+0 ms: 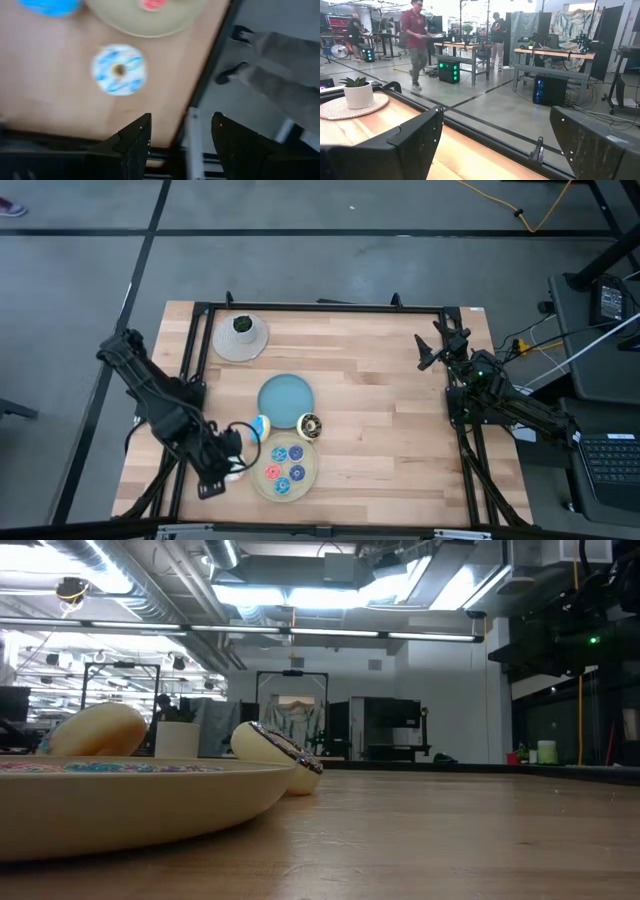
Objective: Pick & Place donuts
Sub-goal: Put the big white donut on the blue plate
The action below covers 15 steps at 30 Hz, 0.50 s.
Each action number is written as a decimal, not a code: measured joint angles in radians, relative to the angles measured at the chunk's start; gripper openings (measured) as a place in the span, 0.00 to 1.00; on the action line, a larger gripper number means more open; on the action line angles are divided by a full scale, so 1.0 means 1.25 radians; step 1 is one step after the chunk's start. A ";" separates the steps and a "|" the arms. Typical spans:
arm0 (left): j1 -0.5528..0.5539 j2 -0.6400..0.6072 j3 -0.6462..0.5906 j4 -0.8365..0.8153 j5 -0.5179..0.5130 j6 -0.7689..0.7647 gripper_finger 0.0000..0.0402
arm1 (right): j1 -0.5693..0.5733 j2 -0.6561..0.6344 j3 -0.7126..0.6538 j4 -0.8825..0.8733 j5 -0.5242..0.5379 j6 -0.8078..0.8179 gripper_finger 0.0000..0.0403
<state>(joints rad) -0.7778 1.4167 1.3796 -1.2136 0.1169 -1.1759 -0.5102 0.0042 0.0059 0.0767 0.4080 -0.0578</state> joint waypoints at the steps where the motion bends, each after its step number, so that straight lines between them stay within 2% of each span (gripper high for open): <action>1: -0.001 -0.007 0.000 -0.020 -0.014 0.005 0.49 | 0.000 0.000 0.000 0.000 0.000 0.000 0.91; 6: 0.000 -0.039 -0.027 -0.053 -0.054 0.028 0.49 | 0.000 0.000 0.000 0.000 0.000 0.000 0.91; 15: 0.000 -0.104 -0.240 0.006 -0.025 0.017 0.49 | 0.000 0.000 0.000 0.000 0.000 0.000 0.91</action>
<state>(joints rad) -0.7784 1.2872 1.0797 -1.2058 0.0854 -1.1540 -0.5102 0.0043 0.0060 0.0768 0.4080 -0.0577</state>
